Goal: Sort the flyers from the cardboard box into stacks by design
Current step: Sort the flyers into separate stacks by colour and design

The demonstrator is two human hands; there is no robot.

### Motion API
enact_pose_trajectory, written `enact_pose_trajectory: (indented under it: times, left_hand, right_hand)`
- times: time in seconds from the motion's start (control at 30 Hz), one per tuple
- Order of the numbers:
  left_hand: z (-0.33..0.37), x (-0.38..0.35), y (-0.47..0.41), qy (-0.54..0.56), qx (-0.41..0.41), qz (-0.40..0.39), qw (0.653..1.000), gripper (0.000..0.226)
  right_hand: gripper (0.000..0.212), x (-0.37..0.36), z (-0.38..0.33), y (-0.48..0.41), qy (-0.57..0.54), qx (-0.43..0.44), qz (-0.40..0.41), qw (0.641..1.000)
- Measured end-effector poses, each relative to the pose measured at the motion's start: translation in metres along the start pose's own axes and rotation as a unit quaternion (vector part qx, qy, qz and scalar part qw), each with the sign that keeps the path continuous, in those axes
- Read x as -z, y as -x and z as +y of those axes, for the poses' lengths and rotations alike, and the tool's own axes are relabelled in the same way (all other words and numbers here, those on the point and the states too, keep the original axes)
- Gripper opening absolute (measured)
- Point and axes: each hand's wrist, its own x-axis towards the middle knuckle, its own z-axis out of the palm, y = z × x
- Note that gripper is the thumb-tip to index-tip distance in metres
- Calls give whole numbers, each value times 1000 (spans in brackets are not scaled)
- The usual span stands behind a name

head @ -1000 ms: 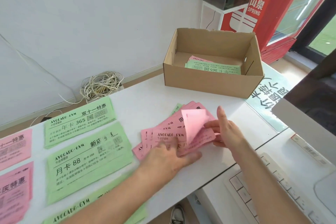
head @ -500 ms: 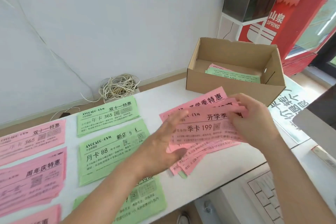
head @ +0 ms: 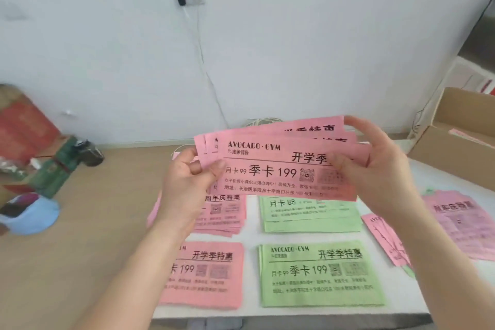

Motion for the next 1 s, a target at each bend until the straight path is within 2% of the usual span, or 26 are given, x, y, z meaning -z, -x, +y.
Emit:
enact_pose_trajectory:
  times: [0.07, 0.13, 0.3, 0.4, 0.47, 0.53, 0.6, 0.63, 0.7, 0.73, 0.8, 0.9, 1.0]
  left_hand:
    - [4, 42, -5, -46, -33, 28, 998, 23]
    - [5, 77, -10, -72, -59, 38, 995, 21]
    - [-2, 126, -16, -73, -82, 9, 994, 22]
    - [-9, 143, -12, -89, -76, -39, 992, 23]
    - [-20, 154, -6, -131, -70, -36, 988, 31]
    - [-32, 163, 4, -167, -55, -8, 984, 40]
    - [-41, 172, 16, -175, -27, 6, 984, 38]
    - [-45, 175, 21, -170, -7, 9, 985, 34]
    - [-54, 183, 31, -167, 49, 5, 985, 34]
    - [-60, 186, 35, -182, 79, 0, 980, 41]
    - [-74, 191, 40, -253, 116, -20, 960, 54]
    - [-94, 191, 46, -391, 101, -45, 914, 75]
    - [-106, 190, 50, -519, 36, -59, 852, 85]
  right_hand:
    - [36, -40, -4, -3, 31, 11, -5, 999]
    - [37, -75, -6, -3, 98, 25, -16, 995]
    - [78, -128, -16, 6, 213, 96, -71, 970]
    - [88, -144, -13, 17, 274, 154, -71, 947]
    - [83, -156, -6, 27, 301, 222, -57, 926]
    - [69, -164, 10, 39, 333, 299, -43, 893]
    - [61, -165, 28, 52, 345, 321, -50, 881]
    - [58, -165, 34, 59, 329, 290, -68, 896]
    - [59, -163, 38, 69, 242, 127, -136, 952]
    - [61, -164, 43, 72, 198, 36, -165, 965]
    - [61, -172, 55, 75, 206, -72, -185, 958]
    - [60, -189, 73, 81, 288, -114, -183, 933]
    - [68, -196, 85, 89, 402, -63, -172, 897]
